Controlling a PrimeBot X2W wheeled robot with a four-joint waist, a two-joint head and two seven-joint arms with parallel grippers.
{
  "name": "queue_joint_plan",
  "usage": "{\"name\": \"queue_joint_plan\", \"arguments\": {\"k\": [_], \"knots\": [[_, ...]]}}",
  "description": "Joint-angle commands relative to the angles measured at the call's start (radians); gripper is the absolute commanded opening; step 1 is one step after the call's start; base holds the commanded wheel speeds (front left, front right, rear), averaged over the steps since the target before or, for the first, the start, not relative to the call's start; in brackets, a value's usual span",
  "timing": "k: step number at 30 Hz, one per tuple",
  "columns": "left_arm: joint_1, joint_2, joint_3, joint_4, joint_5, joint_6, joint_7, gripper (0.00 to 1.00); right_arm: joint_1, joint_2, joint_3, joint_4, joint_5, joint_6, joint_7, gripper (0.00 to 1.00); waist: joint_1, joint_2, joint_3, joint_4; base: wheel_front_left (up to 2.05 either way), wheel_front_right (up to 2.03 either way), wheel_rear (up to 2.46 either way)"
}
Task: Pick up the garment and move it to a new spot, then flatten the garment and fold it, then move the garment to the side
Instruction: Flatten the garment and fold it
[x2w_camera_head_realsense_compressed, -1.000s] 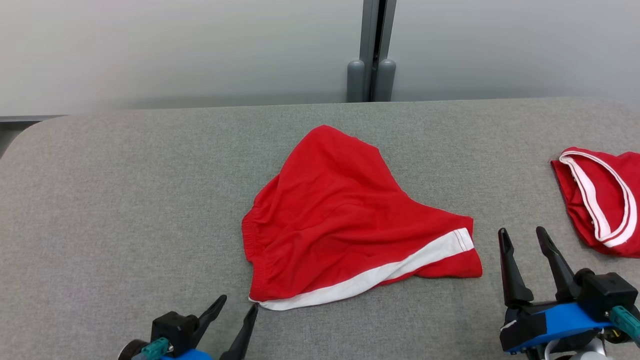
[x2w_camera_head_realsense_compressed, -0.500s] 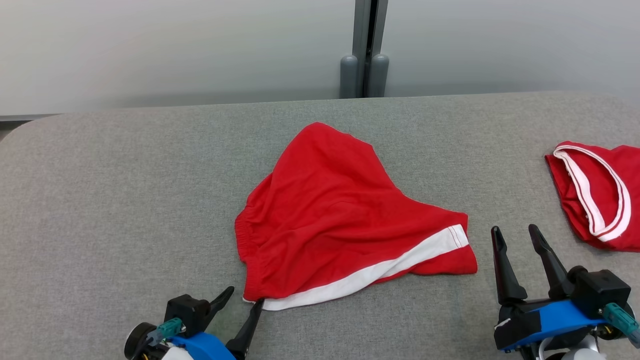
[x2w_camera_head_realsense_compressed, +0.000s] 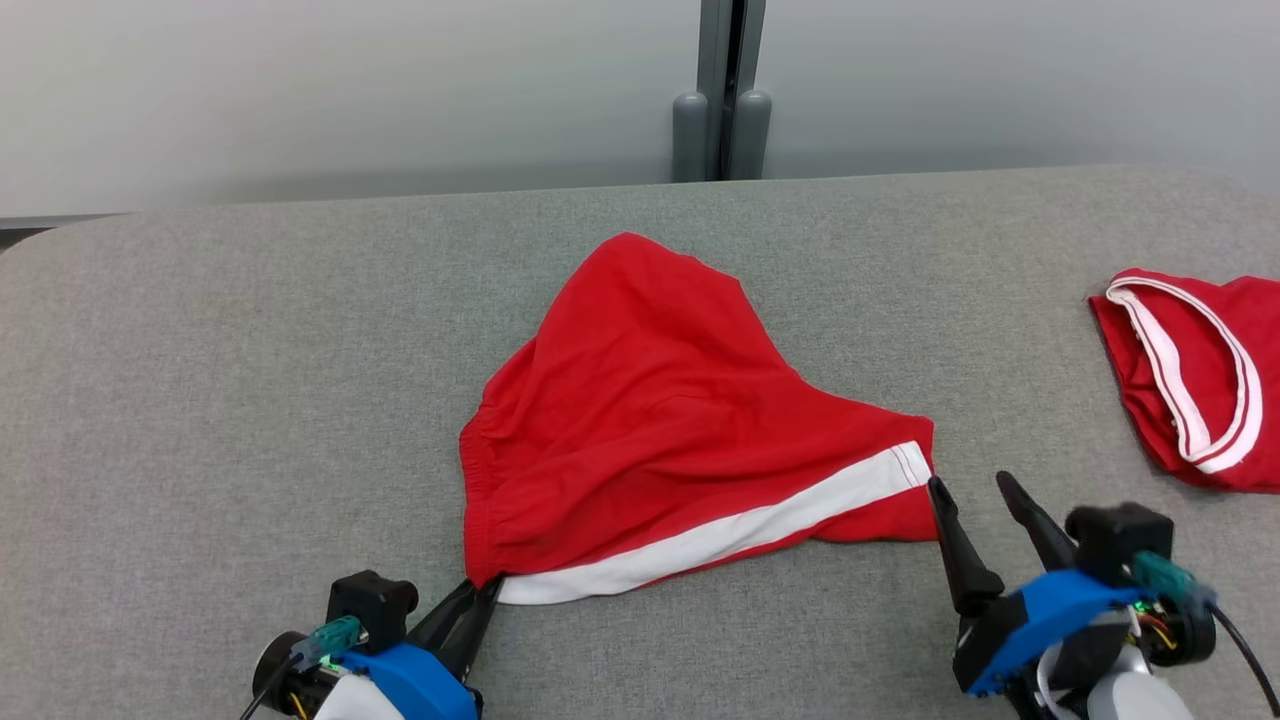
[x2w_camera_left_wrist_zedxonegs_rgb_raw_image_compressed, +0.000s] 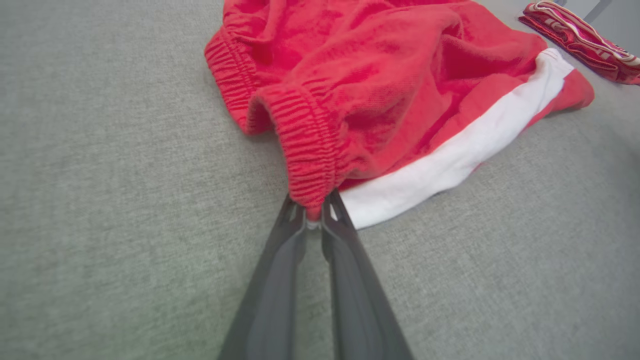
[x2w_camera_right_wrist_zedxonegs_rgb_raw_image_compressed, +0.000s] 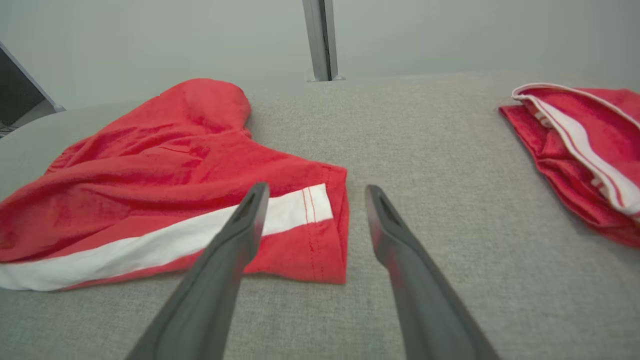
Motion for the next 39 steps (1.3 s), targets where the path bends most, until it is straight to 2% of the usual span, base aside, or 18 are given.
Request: {"name": "queue_joint_plan", "arguments": {"k": [1,7,13,18,27,30,33,35,36,37,38,39], "knots": [[-0.024,0.000,-0.004,0.010,-0.003,-0.001,-0.012,0.00,-0.037,-0.001,-0.001,0.022,0.003,0.000,0.052,1.00,-0.0001,0.0000,0.004,0.002,0.00,0.00,0.00],[-0.048,-0.003,-0.022,0.031,-0.010,-0.001,-0.031,0.00,-0.141,-0.001,0.013,0.105,-0.009,0.000,0.254,1.00,-0.0001,0.0000,0.015,0.007,0.00,0.00,0.00],[-0.073,-0.010,-0.036,0.041,-0.016,-0.001,-0.044,0.00,-0.221,-0.002,0.016,0.164,-0.043,0.000,0.373,1.00,-0.0001,0.0000,0.029,0.017,0.00,0.00,0.00],[-0.088,-0.009,-0.049,0.044,-0.021,-0.001,-0.053,0.00,-0.266,-0.002,0.010,0.228,-0.065,0.000,0.433,1.00,-0.0001,0.0000,0.038,0.027,0.00,0.00,0.00],[-0.108,-0.001,-0.065,0.041,-0.036,-0.001,-0.066,0.00,-0.293,-0.001,0.056,0.271,-0.037,0.000,0.415,1.00,-0.0001,0.0000,0.046,0.037,0.00,0.00,0.00],[-0.108,0.002,-0.066,0.045,-0.040,-0.001,-0.069,0.00,-0.281,-0.012,0.092,0.253,-0.015,0.000,0.388,0.88,-0.0001,0.0000,0.045,0.033,0.00,0.00,0.00],[-0.106,0.004,-0.065,0.047,-0.044,-0.001,-0.071,0.00,-0.268,-0.011,0.104,0.235,-0.006,0.000,0.375,0.87,-0.0001,0.0000,0.041,0.030,0.00,0.00,0.00],[-0.104,0.005,-0.063,0.049,-0.044,-0.001,-0.073,0.00,-0.255,-0.011,0.111,0.220,-0.001,0.000,0.370,0.80,-0.0001,0.0000,0.039,0.027,0.00,0.00,0.00],[-0.104,0.006,-0.061,0.049,-0.044,-0.001,-0.074,0.00,-0.253,-0.012,0.113,0.213,0.002,0.000,0.369,0.67,-0.0001,0.0000,0.038,0.025,0.00,0.00,0.00],[-0.104,0.006,-0.060,0.050,-0.045,-0.001,-0.075,0.00,-0.252,-0.014,0.116,0.208,0.003,0.000,0.370,0.42,-0.0001,0.0000,0.038,0.024,0.00,0.00,0.00],[-0.105,0.006,-0.060,0.050,-0.045,-0.001,-0.075,0.00,-0.251,-0.020,0.117,0.209,0.000,0.000,0.375,0.36,-0.0001,0.0000,0.037,0.024,0.00,0.00,0.00],[-0.106,0.005,-0.061,0.050,-0.045,-0.001,-0.075,0.00,-0.252,-0.024,0.119,0.213,-0.007,0.000,0.380,0.24,-0.0001,0.0000,0.037,0.024,0.00,0.00,0.00]]}}
